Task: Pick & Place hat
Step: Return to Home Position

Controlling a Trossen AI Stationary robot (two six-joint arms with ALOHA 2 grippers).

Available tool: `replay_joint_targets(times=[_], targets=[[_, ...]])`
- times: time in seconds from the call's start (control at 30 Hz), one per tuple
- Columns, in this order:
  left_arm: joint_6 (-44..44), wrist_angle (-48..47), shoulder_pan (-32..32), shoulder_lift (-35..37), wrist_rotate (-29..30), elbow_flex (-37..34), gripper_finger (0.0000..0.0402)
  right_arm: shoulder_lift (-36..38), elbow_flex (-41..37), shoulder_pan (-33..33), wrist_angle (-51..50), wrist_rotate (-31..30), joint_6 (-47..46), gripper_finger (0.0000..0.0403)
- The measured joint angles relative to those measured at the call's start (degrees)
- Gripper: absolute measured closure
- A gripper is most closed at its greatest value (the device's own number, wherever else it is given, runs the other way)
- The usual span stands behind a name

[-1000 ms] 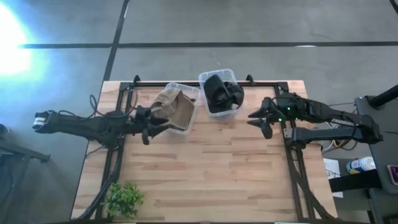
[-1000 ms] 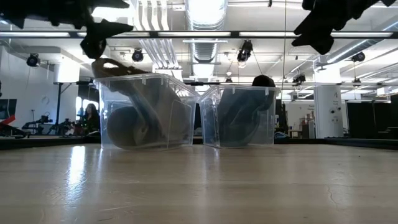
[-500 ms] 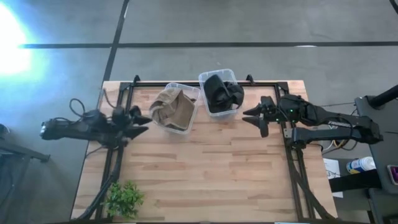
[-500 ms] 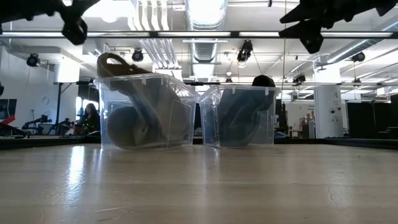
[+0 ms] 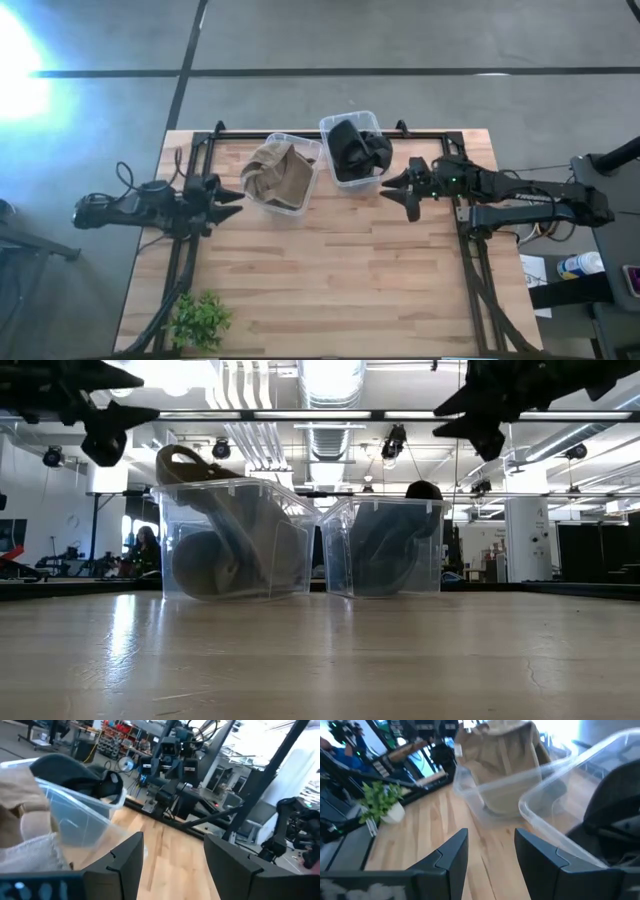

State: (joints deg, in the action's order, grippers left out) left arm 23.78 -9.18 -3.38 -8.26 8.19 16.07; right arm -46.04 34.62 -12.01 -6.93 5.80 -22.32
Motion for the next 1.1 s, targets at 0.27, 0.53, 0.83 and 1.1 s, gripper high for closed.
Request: replay_joint_targets(times=[0.27,0.53,0.83,1.1], targets=[[1.7,7.8,0.0,0.0,-0.6,-6.2,0.0200,-5.0,-0.2,0.0,-0.1,0.0,0.0,0.0248],[-1.5,23.1,0.0,0.0,0.1,-11.7,0.0200,-10.2,-0.2,0.0,-0.1,0.0,0.0,0.0248],[0.7,24.2,0.0,0.1,11.5,-12.7,0.0200,-16.8,-0.2,0.0,-0.1,0.1,-0.2,0.0248],[3.5,17.4,0.0,-0.2,10.2,-12.7,0.0200,-23.3,-0.2,0.0,0.1,-0.2,0.1,0.0248]])
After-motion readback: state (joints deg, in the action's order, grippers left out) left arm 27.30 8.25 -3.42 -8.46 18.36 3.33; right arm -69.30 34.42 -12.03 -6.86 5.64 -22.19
